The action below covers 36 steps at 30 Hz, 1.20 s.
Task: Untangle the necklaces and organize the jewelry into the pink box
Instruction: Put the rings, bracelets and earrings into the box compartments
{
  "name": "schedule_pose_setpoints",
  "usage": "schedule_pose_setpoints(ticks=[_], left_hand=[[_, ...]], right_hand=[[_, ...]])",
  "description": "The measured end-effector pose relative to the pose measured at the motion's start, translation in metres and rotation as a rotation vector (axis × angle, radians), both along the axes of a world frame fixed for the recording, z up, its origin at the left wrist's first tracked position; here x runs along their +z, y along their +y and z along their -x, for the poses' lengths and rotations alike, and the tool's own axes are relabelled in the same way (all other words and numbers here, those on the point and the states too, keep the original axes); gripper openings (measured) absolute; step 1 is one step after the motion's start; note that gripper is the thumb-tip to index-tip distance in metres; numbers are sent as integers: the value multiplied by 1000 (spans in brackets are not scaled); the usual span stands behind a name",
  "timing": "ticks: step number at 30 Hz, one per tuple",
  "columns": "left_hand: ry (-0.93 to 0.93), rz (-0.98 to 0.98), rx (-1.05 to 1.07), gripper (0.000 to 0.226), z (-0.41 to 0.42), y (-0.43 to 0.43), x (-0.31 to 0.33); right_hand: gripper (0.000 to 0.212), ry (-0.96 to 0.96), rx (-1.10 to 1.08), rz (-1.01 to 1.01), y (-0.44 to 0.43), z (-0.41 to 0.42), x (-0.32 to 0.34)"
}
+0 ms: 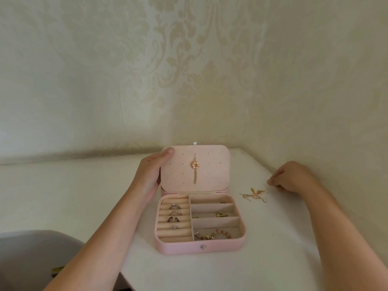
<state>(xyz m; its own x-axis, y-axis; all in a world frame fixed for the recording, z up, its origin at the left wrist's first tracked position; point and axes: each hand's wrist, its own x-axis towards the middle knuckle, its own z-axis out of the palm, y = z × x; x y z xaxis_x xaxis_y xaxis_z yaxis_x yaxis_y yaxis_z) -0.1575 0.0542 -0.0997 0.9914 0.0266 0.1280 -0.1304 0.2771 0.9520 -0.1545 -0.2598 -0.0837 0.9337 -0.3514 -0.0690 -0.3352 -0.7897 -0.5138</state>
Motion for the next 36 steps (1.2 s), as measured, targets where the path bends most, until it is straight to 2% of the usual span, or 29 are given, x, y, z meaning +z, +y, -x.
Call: schedule_pose_setpoints(ticks=[3,9,12,15,17,20,23,26,29,33,36], left_hand=[[-2,-40,35,20,-1,-2,-1],[20,-81,77,20,-3,-2,-3],[31,-83,84,20,-4,-2,-4],[35,-89,85,23,-4,-1,-4],[37,-90,90,21,-4,-2,-4],[41,-90,101,20,-3,-3,-3],[42,-93,99,20,-2,-2,-3],[42,-81,90,19,-2,-3,-2],[48,-73,79,20,-2,-4,0],[46,-72,75,21,-1,-4,0],[30,-73,59,22,0,-4,0]], right_hand=[[23,59,-33,-30,3,-5,-7],[16,94,-45,-76,12,-5,-10],[24,99,9,80,17,-6,-9],[15,112,92,339,26,-1,-6],[27,139,112,444,30,-1,-9],[32,187,156,483,33,-3,-11],[15,130,161,473,34,-3,-9],[20,-109,39,313,31,-3,-6],[16,-374,-15,117,31,1,3],[12,-697,33,-289,44,17,23],[16,-819,117,-503,58,35,38]])
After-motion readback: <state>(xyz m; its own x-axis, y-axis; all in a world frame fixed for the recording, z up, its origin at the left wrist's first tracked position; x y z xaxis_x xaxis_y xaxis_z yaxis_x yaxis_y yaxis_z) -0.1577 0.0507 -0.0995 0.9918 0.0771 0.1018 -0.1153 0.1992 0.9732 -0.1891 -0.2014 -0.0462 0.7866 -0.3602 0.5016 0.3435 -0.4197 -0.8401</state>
